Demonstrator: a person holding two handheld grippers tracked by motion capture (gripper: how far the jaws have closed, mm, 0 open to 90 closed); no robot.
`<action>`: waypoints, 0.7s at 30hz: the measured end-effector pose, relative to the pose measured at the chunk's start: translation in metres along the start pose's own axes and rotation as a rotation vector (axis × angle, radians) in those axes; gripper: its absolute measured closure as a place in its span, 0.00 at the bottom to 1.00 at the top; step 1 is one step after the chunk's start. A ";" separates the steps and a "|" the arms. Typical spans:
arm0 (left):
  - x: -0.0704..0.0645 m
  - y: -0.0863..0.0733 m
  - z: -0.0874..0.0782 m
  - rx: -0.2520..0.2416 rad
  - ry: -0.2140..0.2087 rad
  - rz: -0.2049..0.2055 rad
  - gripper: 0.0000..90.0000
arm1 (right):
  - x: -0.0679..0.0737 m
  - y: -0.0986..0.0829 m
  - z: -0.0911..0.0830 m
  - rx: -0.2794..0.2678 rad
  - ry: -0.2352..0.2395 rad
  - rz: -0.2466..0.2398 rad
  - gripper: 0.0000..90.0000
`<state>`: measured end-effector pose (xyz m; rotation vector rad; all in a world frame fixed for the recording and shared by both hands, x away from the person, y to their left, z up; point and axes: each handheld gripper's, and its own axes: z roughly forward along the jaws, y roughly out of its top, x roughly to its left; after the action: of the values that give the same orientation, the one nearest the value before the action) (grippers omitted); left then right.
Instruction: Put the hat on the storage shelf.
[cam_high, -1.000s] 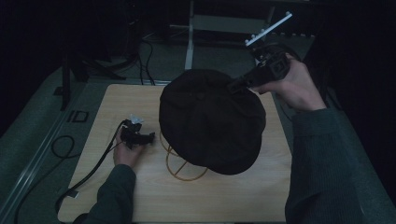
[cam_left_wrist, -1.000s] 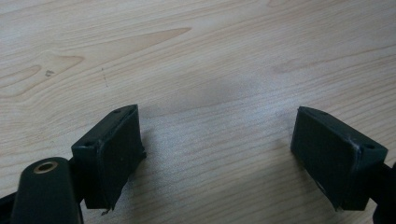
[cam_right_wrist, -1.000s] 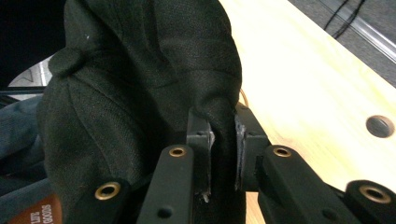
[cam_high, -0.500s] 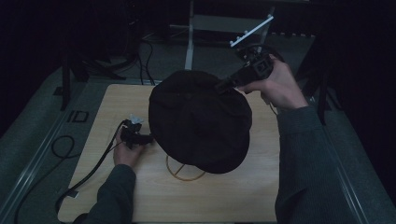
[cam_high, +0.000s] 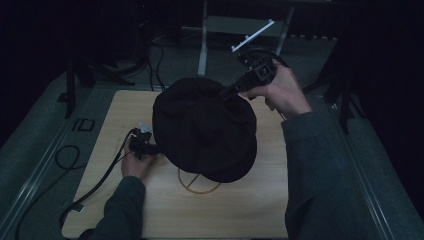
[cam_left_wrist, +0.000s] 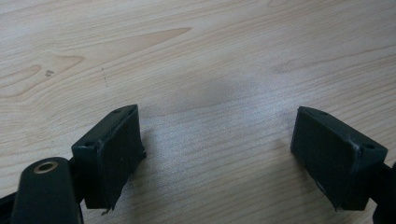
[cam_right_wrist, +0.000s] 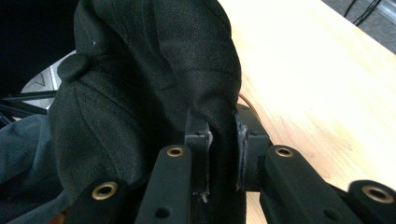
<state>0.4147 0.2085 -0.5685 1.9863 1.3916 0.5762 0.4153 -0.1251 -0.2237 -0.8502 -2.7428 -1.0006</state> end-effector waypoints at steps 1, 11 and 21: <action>0.000 0.000 0.000 0.000 0.000 0.000 0.18 | -0.003 0.000 0.003 0.002 0.000 0.011 0.88; 0.000 0.000 0.000 0.001 0.000 0.002 0.18 | -0.021 -0.003 0.029 0.040 -0.041 0.063 0.87; 0.000 0.000 0.000 0.003 0.000 0.002 0.18 | -0.028 0.001 0.055 0.104 -0.137 0.066 0.84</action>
<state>0.4145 0.2088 -0.5684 1.9905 1.3913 0.5760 0.4441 -0.1032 -0.2738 -1.0197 -2.8290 -0.8085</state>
